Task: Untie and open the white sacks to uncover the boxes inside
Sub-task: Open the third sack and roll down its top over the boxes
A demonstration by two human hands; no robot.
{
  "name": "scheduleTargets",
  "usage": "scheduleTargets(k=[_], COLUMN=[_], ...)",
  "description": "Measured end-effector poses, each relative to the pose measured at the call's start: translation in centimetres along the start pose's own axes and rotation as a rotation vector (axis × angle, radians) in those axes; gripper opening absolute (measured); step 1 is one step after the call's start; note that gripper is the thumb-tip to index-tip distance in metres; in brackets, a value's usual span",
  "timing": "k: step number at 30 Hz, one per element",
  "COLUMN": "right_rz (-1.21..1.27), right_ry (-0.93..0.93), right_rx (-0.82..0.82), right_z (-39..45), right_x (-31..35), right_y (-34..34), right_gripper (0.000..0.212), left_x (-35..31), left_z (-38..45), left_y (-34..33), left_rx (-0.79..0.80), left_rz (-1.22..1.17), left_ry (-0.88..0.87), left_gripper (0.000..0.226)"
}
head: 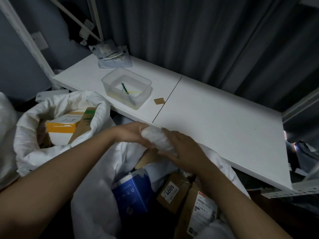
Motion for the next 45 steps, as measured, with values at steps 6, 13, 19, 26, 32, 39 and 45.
scheduleTargets(k=[6,13,19,26,32,39,45], right_rz=[0.256,0.505,-0.094,0.160,0.231,0.093,0.152], right_ry=[-0.340,-0.601,-0.102,-0.302,-0.644,-0.217,-0.170], right_rx=[0.013,0.044,0.263,0.368,0.607,0.504,0.299], right_z=[2.2,3.5,4.9,5.7,7.2,8.5,8.0], right_x=[-0.6,-1.1,0.8,1.5,1.9,4.0,3.9], right_y=[-1.2,-1.1,0.1,-3.7,-4.5,-4.9,-5.8], right_gripper=[0.025,0.037,0.054,0.046,0.065,0.040,0.027], left_x=[0.6,7.5,5.8,3.9,8.9,7.2,9.0], left_z=[-1.2,-3.4,-2.9,-2.7,-5.4,-5.7,-6.0], left_y=[-0.9,-2.0,-0.5,0.5,-1.9,-0.9,-0.5], left_rx=[-0.214,-0.190,-0.276,-0.376,-0.263,-0.481,-0.321], left_rz=[0.046,0.244,-0.019,-0.342,0.211,-0.318,-0.067], left_ry=[-0.058,0.229,0.082,0.049,0.284,0.130,0.235], left_gripper=[0.040,0.076,0.055,0.029,0.063,0.035,0.056])
Point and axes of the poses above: each hand's wrist, its own z-axis towards the middle knuckle, its own y-axis out of the back of the hand, x = y × z, the point moved 3 cm from there along z, towards the middle knuckle, and after that the axes turned 11 degrees about -x, right-handed, at the moved point
